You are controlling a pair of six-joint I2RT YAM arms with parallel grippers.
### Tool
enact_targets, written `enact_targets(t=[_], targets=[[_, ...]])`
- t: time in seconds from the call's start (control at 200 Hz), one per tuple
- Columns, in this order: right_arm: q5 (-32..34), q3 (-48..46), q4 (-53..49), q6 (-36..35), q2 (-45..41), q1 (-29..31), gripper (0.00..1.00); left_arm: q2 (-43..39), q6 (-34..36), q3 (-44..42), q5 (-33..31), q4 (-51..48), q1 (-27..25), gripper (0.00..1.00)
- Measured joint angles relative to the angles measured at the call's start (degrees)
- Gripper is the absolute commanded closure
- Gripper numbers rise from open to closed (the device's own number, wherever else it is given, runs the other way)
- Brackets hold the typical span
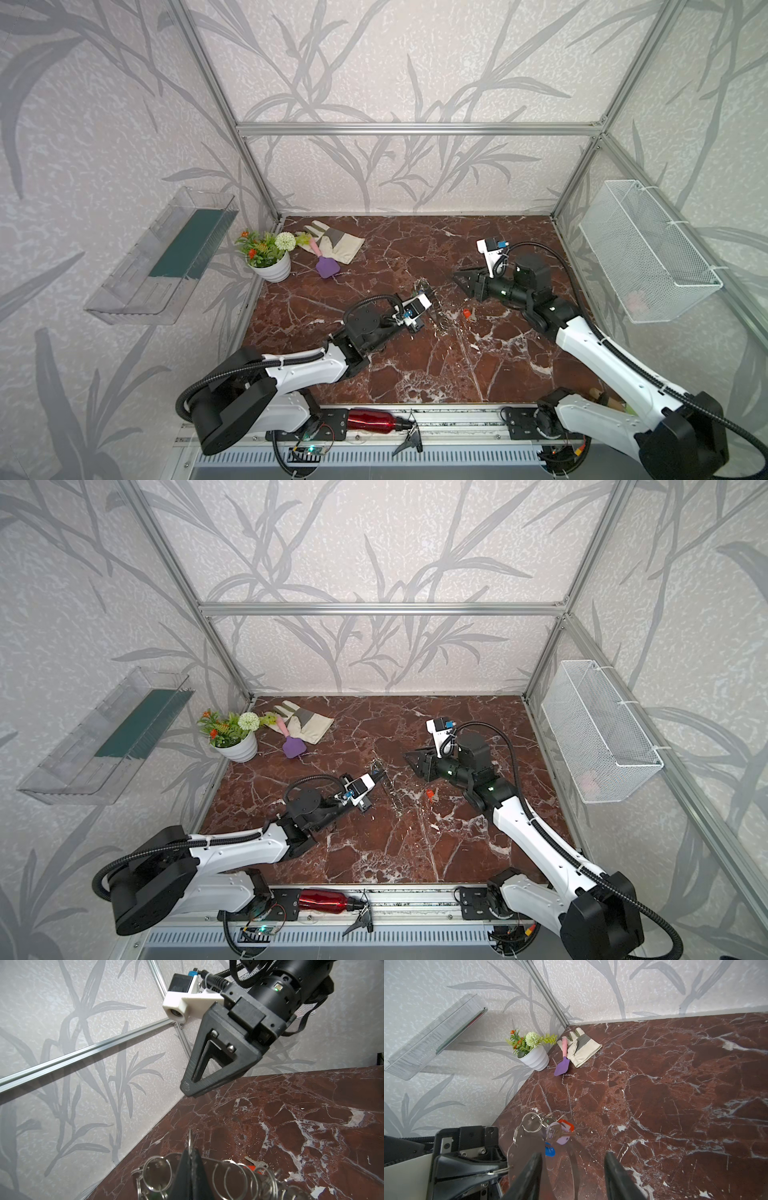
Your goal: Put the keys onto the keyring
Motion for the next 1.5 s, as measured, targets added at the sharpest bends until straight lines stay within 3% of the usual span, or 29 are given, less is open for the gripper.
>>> enact_targets(t=[0.69, 1.195, 1.504], targets=[[-9.3, 0.4, 2.6, -1.2, -0.8, 0.7, 0.50, -7.7, -19.3, 0.1, -0.3, -7.4, 0.1, 1.00], [-13.3, 0.5, 5.7, -2.5, -0.7, 0.7, 0.49, -19.3, -29.8, 0.2, 0.7, -18.9, 2.0, 1.00], [-14.2, 1.5, 6.3, -1.6, -0.7, 0.7, 0.49, -19.6, -30.9, -4.3, 3.4, -13.7, 3.1, 1.00]])
